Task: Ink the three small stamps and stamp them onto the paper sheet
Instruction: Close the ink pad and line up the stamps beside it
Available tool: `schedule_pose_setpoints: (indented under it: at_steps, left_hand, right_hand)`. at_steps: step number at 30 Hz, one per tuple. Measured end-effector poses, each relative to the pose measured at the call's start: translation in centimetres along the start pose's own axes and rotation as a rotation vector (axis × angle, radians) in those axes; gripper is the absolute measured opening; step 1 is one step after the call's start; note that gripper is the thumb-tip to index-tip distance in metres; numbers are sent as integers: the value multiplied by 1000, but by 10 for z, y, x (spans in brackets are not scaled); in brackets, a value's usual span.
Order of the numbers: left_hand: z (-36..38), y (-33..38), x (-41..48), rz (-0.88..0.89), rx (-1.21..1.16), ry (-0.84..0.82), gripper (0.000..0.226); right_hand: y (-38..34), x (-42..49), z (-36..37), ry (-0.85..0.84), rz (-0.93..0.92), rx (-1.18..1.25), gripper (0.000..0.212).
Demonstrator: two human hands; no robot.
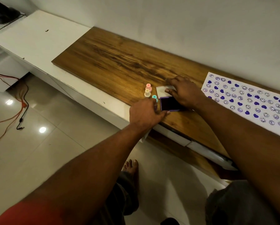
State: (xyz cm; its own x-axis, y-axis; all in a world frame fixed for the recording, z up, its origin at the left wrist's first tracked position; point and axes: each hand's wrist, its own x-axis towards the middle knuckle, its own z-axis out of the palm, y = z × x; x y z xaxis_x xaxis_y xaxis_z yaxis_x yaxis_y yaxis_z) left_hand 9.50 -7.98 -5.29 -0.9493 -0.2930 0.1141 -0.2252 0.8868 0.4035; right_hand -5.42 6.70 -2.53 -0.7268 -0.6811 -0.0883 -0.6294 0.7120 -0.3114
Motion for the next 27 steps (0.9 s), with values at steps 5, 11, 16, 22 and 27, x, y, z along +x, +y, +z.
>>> schedule_pose_setpoints:
  at_steps: [5, 11, 16, 22, 27]
  left_hand:
    - [2, -2, 1, -5, -1, -11, 53]
    - [3, -2, 2, -16, -11, -9, 54]
    - [2, 0, 0, 15, -44, -6, 52]
    - [0, 9, -4, 56, -68, 36, 53]
    - [3, 10, -5, 64, -47, 53, 51]
  right_hand:
    - [0, 5, 2, 45, 31, 87, 53]
    - [4, 7, -3, 86, -9, 129, 34]
    - [9, 5, -9, 48, -3, 61, 31]
    - [11, 12, -8, 104, 115, 110, 25]
    - [12, 17, 2, 140, 114, 39, 21]
